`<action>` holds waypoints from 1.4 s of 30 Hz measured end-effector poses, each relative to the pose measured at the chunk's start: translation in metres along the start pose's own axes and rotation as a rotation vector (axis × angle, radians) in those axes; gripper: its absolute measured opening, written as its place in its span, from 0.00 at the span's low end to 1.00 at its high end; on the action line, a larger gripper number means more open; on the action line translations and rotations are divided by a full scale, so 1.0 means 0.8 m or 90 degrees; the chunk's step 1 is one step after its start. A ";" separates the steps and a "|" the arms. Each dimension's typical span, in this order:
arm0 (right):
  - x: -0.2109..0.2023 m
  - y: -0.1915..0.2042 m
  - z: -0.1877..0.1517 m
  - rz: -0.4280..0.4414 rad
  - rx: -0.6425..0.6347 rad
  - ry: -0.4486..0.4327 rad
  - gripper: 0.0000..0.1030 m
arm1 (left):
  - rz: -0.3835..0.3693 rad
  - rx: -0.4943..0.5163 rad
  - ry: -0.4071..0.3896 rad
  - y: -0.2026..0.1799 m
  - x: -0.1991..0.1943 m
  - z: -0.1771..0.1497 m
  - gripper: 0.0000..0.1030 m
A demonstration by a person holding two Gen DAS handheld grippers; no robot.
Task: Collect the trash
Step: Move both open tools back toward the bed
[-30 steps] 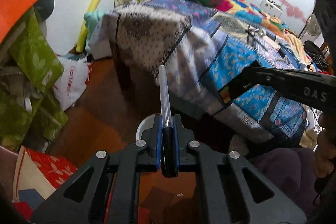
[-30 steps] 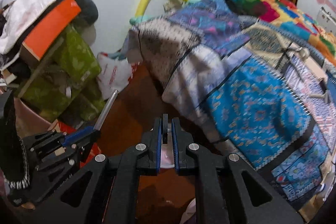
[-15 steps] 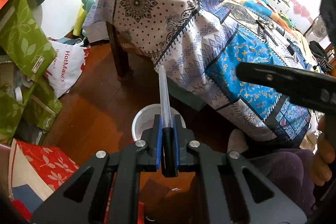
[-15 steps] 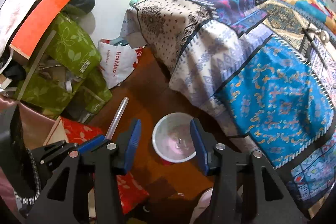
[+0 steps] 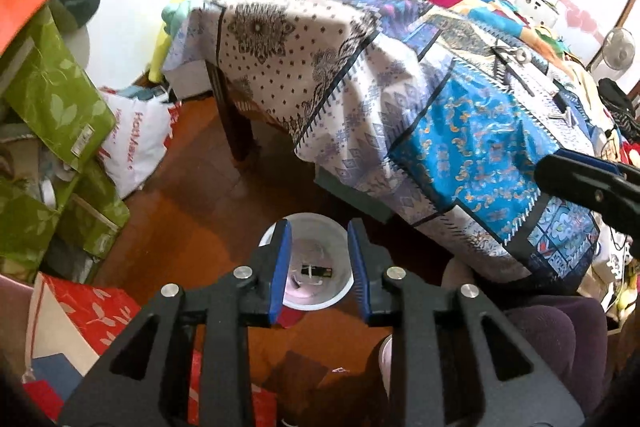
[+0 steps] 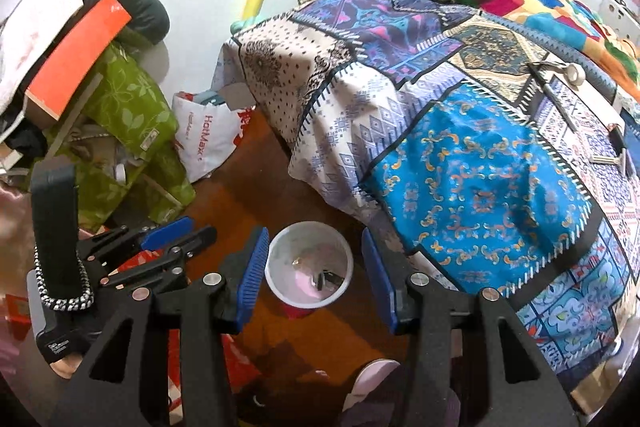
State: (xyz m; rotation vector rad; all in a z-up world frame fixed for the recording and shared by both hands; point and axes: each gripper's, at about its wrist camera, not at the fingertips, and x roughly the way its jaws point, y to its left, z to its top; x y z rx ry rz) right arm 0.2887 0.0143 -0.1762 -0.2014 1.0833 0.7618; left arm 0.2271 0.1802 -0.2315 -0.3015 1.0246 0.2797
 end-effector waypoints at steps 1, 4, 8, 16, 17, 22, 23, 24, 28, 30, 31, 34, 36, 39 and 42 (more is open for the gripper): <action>-0.006 -0.001 -0.002 -0.002 0.001 -0.006 0.44 | 0.001 0.006 -0.011 -0.004 -0.012 -0.002 0.27; -0.027 -0.002 -0.007 -0.010 -0.003 -0.028 0.44 | 0.001 0.018 -0.045 -0.016 -0.046 -0.004 0.27; -0.062 0.001 -0.016 -0.021 -0.018 -0.069 0.44 | 0.001 0.035 -0.098 -0.035 -0.092 -0.006 0.27; -0.155 -0.001 -0.042 -0.067 -0.043 -0.196 0.43 | -0.024 0.051 -0.192 -0.076 -0.178 -0.006 0.40; -0.163 -0.003 -0.045 -0.071 -0.041 -0.209 0.43 | -0.027 0.052 -0.203 -0.082 -0.187 -0.007 0.45; -0.222 -0.019 -0.064 -0.100 -0.021 -0.302 0.43 | -0.065 0.062 -0.256 -0.112 -0.229 -0.007 0.50; -0.232 -0.022 -0.067 -0.108 -0.019 -0.317 0.43 | -0.075 0.065 -0.266 -0.121 -0.237 -0.005 0.52; -0.240 -0.025 -0.069 -0.113 -0.017 -0.330 0.43 | -0.081 0.067 -0.272 -0.127 -0.242 -0.004 0.54; -0.276 -0.043 -0.078 -0.137 0.001 -0.378 0.43 | -0.092 0.093 -0.303 -0.162 -0.259 0.001 0.66; -0.293 -0.054 -0.082 -0.155 0.015 -0.403 0.43 | -0.095 0.105 -0.316 -0.178 -0.264 0.003 0.72; -0.299 -0.059 -0.084 -0.161 0.021 -0.411 0.43 | -0.097 0.113 -0.324 -0.188 -0.267 0.004 0.77; -0.316 -0.080 -0.087 -0.185 0.039 -0.433 0.43 | -0.101 0.128 -0.343 -0.208 -0.271 0.007 0.85; -0.321 -0.091 -0.089 -0.194 0.046 -0.438 0.43 | -0.104 0.141 -0.352 -0.225 -0.271 0.011 0.87; -0.327 -0.112 -0.090 -0.208 0.054 -0.432 0.43 | -0.116 0.155 -0.350 -0.247 -0.264 0.017 0.88; -0.330 -0.131 -0.095 -0.242 0.057 -0.428 0.44 | -0.131 0.163 -0.336 -0.268 -0.249 0.027 0.91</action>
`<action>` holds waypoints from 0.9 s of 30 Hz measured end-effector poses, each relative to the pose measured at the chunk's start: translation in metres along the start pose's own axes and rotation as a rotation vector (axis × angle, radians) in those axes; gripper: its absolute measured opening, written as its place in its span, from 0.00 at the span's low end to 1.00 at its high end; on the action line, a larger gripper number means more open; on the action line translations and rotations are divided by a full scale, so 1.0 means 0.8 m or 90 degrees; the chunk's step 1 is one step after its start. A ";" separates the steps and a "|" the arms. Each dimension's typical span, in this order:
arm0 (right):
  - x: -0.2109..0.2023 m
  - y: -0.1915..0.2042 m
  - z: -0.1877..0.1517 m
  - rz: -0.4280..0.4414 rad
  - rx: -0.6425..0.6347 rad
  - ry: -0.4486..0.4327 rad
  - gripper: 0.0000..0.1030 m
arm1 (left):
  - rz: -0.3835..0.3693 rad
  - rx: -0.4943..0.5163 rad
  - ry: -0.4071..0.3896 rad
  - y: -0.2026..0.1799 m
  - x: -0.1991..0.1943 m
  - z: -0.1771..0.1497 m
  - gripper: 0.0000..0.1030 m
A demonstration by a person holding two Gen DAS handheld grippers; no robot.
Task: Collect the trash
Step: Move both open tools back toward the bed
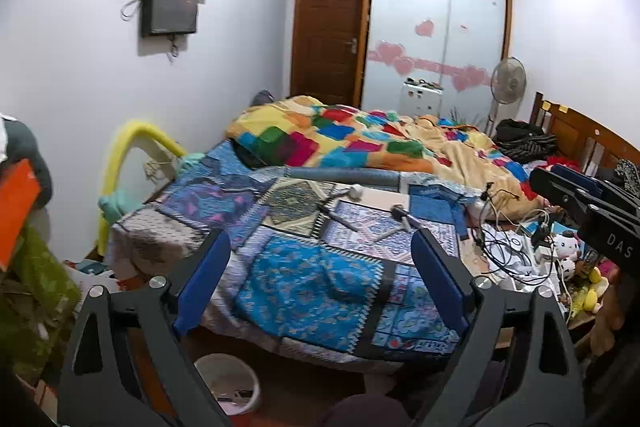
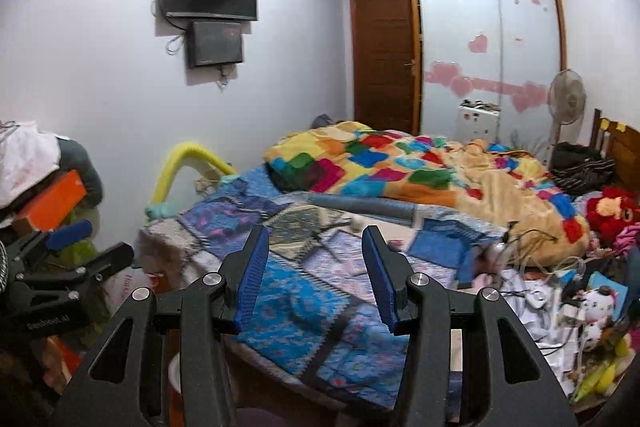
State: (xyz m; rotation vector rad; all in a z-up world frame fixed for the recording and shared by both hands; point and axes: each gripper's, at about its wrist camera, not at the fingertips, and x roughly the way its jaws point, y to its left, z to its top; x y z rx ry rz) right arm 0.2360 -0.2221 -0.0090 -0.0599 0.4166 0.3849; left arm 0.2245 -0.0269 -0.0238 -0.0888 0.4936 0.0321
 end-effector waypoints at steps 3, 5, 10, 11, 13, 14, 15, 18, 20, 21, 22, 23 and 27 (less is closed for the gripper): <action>0.001 -0.023 -0.004 -0.028 0.000 0.003 0.65 | -0.013 0.005 0.014 -0.017 0.026 0.003 0.92; 0.003 -0.042 -0.007 -0.042 0.015 -0.002 0.79 | -0.018 0.012 0.027 -0.027 0.046 0.003 0.93; 0.021 -0.083 -0.014 -0.088 0.033 0.005 0.90 | -0.032 0.028 0.059 -0.049 0.096 0.004 0.96; 0.026 -0.088 -0.013 -0.092 0.033 0.010 0.90 | -0.034 0.031 0.065 -0.052 0.106 0.003 0.96; 0.043 -0.104 -0.015 -0.103 0.036 0.026 0.90 | -0.041 0.038 0.079 -0.060 0.131 0.004 0.96; 0.048 -0.109 -0.017 -0.105 0.036 0.031 0.90 | -0.046 0.040 0.090 -0.064 0.148 0.004 0.96; 0.057 -0.117 -0.018 -0.105 0.038 0.041 0.90 | -0.050 0.041 0.096 -0.067 0.159 0.003 0.96; 0.082 -0.135 -0.022 -0.099 0.044 0.064 0.90 | -0.060 0.047 0.124 -0.077 0.200 0.000 0.96; 0.099 -0.146 -0.029 -0.097 0.046 0.085 0.90 | -0.063 0.051 0.140 -0.084 0.226 -0.003 0.96; 0.108 -0.151 -0.031 -0.095 0.048 0.094 0.90 | -0.069 0.052 0.151 -0.087 0.243 -0.005 0.96; 0.117 -0.156 -0.033 -0.094 0.050 0.102 0.90 | -0.073 0.053 0.161 -0.090 0.258 -0.007 0.96; 0.131 -0.161 -0.038 -0.094 0.053 0.114 0.90 | -0.076 0.054 0.168 -0.092 0.270 -0.010 0.96; 0.177 -0.182 -0.053 -0.089 0.066 0.160 0.90 | -0.087 0.058 0.206 -0.100 0.329 -0.022 0.96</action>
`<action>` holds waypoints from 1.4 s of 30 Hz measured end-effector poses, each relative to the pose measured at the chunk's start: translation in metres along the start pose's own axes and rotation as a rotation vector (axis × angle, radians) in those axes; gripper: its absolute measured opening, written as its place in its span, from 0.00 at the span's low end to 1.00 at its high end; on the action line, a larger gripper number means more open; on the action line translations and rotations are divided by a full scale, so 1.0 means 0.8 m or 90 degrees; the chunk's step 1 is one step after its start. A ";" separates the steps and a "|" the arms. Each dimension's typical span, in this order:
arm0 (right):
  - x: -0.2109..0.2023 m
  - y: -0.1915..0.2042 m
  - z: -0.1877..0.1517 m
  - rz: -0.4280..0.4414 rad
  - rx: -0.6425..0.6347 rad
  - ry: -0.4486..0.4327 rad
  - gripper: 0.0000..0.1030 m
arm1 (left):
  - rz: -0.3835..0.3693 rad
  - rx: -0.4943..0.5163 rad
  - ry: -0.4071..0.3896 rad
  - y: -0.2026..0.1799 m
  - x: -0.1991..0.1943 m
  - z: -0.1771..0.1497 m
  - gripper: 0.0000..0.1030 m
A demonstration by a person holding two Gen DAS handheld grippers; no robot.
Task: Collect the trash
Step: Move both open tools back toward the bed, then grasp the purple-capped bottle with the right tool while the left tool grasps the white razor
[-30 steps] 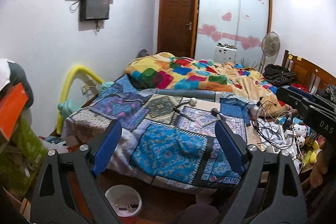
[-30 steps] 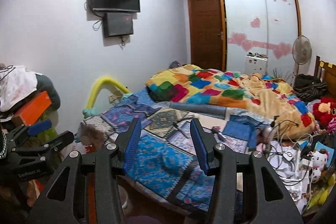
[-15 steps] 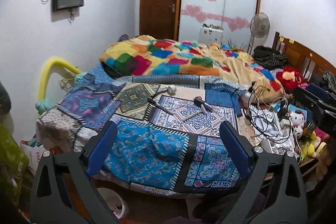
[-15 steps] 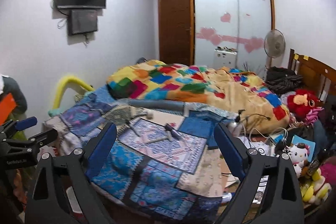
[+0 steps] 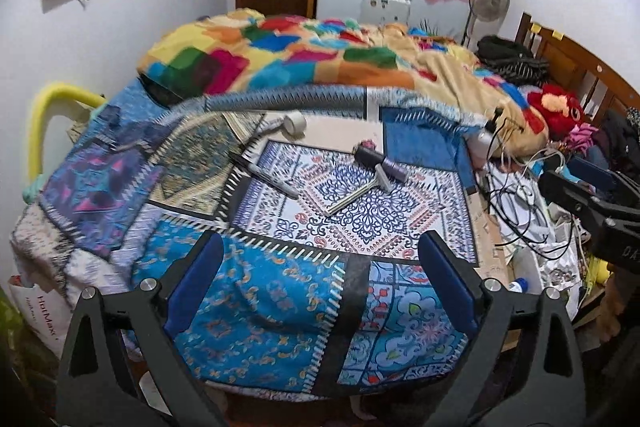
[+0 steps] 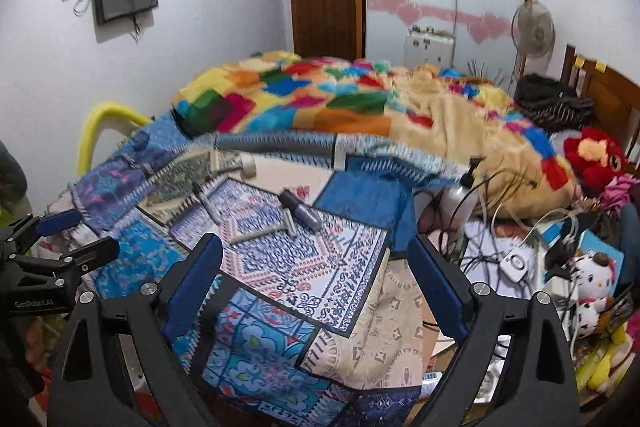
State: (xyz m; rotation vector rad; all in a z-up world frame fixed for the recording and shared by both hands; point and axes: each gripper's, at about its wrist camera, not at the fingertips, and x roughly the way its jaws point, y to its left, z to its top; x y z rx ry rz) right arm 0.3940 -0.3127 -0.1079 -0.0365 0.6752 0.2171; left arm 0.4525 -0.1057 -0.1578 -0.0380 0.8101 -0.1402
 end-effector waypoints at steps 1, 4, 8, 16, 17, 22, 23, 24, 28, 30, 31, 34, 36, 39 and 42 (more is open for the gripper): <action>0.015 -0.003 -0.002 0.001 0.002 0.014 0.90 | -0.004 0.001 0.008 0.001 0.012 0.001 0.96; 0.055 -0.013 -0.005 0.009 0.010 0.046 0.89 | -0.013 0.003 0.032 0.003 0.053 0.004 0.96; 0.109 -0.028 -0.001 0.016 0.018 0.079 0.72 | -0.016 -0.001 0.058 0.009 0.104 0.007 0.96; 0.221 -0.042 0.020 0.087 0.017 0.162 0.43 | -0.015 -0.006 0.075 0.020 0.166 0.018 0.96; 0.232 -0.040 0.020 0.093 0.013 0.167 0.42 | -0.017 -0.005 0.075 0.020 0.170 0.019 0.96; 0.280 -0.025 0.019 0.118 -0.014 0.201 0.25 | -0.030 0.012 0.091 0.013 0.204 0.026 0.90; 0.286 -0.023 0.020 0.123 -0.013 0.199 0.25 | -0.035 0.015 0.097 0.011 0.211 0.028 0.85; 0.289 -0.021 0.019 0.124 -0.013 0.199 0.25 | -0.045 0.017 0.106 0.008 0.219 0.029 0.82; 0.291 -0.020 0.015 0.135 -0.002 0.191 0.24 | -0.090 0.027 0.142 -0.004 0.245 0.034 0.66; 0.284 -0.020 0.009 0.139 -0.007 0.196 0.21 | -0.100 0.048 0.155 -0.015 0.257 0.034 0.60; 0.282 -0.019 0.007 0.140 -0.011 0.198 0.21 | -0.088 0.067 0.143 -0.022 0.258 0.035 0.59; 0.267 -0.019 -0.005 0.130 -0.033 0.200 0.21 | -0.071 0.106 0.135 -0.034 0.258 0.035 0.41; 0.253 -0.025 -0.016 0.126 -0.033 0.208 0.21 | -0.067 0.122 0.134 -0.038 0.255 0.031 0.22; 0.236 -0.041 -0.028 0.123 -0.017 0.223 0.21 | -0.070 0.129 0.138 -0.040 0.244 0.021 0.09; 0.222 -0.056 -0.038 0.121 0.000 0.233 0.21 | -0.057 0.136 0.145 -0.042 0.227 0.004 0.08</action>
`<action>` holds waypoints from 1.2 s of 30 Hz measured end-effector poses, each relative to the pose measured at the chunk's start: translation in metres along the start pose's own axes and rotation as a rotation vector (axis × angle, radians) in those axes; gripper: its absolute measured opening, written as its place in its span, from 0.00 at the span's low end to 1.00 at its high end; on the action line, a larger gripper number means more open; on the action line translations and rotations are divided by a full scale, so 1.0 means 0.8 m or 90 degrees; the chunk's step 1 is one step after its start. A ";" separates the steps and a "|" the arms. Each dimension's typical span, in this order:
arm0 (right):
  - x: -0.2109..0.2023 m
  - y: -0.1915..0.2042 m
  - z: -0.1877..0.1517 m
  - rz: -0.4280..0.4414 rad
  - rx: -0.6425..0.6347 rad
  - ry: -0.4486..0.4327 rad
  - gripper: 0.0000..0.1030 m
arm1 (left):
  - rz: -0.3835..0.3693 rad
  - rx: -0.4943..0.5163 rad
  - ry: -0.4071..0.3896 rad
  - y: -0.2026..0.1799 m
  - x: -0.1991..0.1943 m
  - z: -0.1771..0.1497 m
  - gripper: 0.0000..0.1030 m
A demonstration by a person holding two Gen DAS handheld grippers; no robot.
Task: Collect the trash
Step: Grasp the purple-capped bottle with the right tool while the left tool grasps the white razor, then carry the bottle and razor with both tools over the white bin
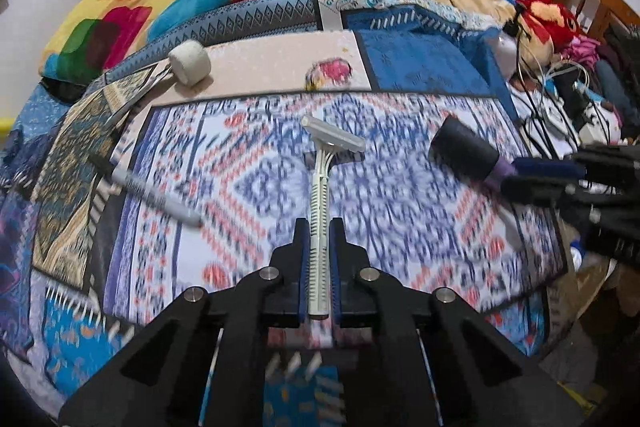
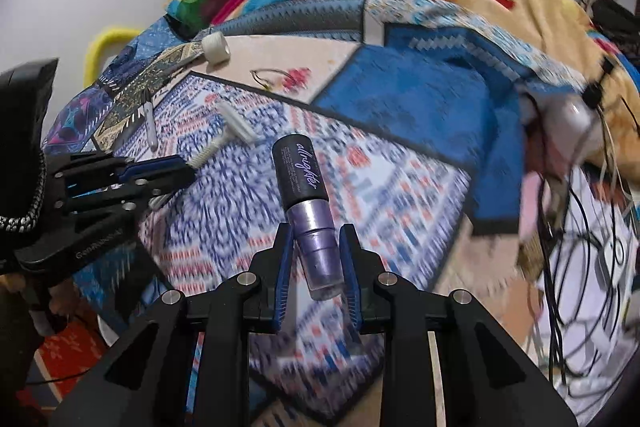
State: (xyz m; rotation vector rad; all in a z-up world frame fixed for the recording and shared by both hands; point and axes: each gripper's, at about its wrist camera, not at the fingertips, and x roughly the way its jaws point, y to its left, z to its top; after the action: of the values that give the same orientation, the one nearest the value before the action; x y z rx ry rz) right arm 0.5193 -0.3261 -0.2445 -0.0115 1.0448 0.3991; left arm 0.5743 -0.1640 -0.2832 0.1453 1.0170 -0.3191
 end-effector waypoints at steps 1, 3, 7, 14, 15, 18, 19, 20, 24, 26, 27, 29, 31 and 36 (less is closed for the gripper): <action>-0.003 -0.004 -0.004 0.008 0.005 0.004 0.21 | -0.004 -0.005 0.003 0.000 -0.005 -0.007 0.08; -0.003 -0.005 -0.009 0.024 0.013 0.016 0.21 | -0.010 -0.019 0.007 -0.001 -0.013 -0.020 0.08; 0.002 0.002 -0.015 0.014 0.008 0.016 0.21 | -0.010 -0.016 0.011 -0.009 -0.022 -0.035 0.08; 0.011 0.018 -0.015 -0.020 0.004 -0.008 0.21 | 0.008 0.000 0.001 -0.020 -0.022 -0.037 0.10; 0.008 0.017 -0.017 -0.024 0.012 -0.013 0.21 | 0.006 -0.001 0.001 -0.020 -0.022 -0.037 0.09; 0.008 0.016 -0.020 -0.034 0.049 -0.032 0.20 | -0.012 -0.008 0.005 -0.014 -0.022 -0.036 0.08; 0.006 0.015 -0.021 -0.035 0.058 -0.034 0.20 | -0.020 -0.019 0.008 -0.011 -0.023 -0.036 0.08; 0.005 0.014 -0.021 -0.030 0.076 -0.030 0.20 | -0.031 -0.031 0.014 -0.009 -0.023 -0.036 0.08; -0.012 0.015 -0.025 -0.010 0.094 -0.026 0.19 | -0.030 -0.044 0.006 -0.015 -0.043 -0.035 0.08; -0.028 0.018 -0.026 -0.018 0.088 -0.035 0.19 | -0.033 -0.047 -0.010 -0.019 -0.062 -0.034 0.08; -0.040 0.020 -0.026 -0.023 0.087 -0.043 0.19 | -0.030 -0.048 -0.019 -0.021 -0.074 -0.033 0.08; -0.057 0.023 -0.025 -0.027 0.086 -0.054 0.19 | -0.026 -0.051 -0.036 -0.023 -0.095 -0.030 0.08; -0.085 0.029 -0.022 -0.034 0.085 -0.075 0.19 | -0.032 -0.058 -0.058 -0.024 -0.124 -0.027 0.08; -0.149 0.054 -0.015 -0.049 0.074 -0.137 0.19 | -0.009 -0.058 -0.122 -0.031 -0.203 -0.027 0.08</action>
State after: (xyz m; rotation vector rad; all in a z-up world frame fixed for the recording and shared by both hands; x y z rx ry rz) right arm 0.4429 -0.3258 -0.1428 0.0938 0.8506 0.2629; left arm 0.4700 -0.1501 -0.1549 0.0235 0.8413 -0.2932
